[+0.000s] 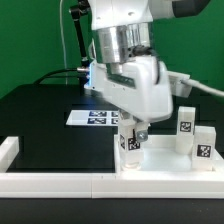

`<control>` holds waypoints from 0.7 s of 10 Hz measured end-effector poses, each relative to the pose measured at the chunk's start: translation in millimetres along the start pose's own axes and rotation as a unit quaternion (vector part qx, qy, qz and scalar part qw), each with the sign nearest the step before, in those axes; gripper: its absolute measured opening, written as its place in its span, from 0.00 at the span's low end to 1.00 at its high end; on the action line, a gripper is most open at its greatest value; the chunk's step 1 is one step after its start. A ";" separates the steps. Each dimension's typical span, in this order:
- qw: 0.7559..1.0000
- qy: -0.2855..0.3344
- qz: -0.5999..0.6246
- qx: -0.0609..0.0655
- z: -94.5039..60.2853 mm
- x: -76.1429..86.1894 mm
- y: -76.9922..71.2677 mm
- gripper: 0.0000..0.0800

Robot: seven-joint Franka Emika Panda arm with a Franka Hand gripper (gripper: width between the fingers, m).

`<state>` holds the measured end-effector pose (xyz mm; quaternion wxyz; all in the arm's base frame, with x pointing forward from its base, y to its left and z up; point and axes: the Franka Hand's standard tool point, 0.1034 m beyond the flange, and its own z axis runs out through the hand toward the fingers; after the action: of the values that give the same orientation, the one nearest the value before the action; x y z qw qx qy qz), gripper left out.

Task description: Assemble square table

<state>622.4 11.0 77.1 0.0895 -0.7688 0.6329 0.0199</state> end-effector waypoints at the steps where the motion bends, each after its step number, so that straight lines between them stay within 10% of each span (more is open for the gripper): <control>1: 0.998 -0.014 0.053 0.008 -0.3 2.4 0.2 0.36; 6: 0.999 -0.006 -0.029 0.013 1.5 0.4 -0.5 0.46; 7: 0.988 -0.004 -0.154 0.008 2.4 -1.5 0.8 0.72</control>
Offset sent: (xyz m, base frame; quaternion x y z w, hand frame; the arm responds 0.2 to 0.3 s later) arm 0.0000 0.0000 0.0000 0.0000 0.0000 0.0000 1.0000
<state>621.6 12.7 74.8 0.1002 -0.8564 0.5065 0.0043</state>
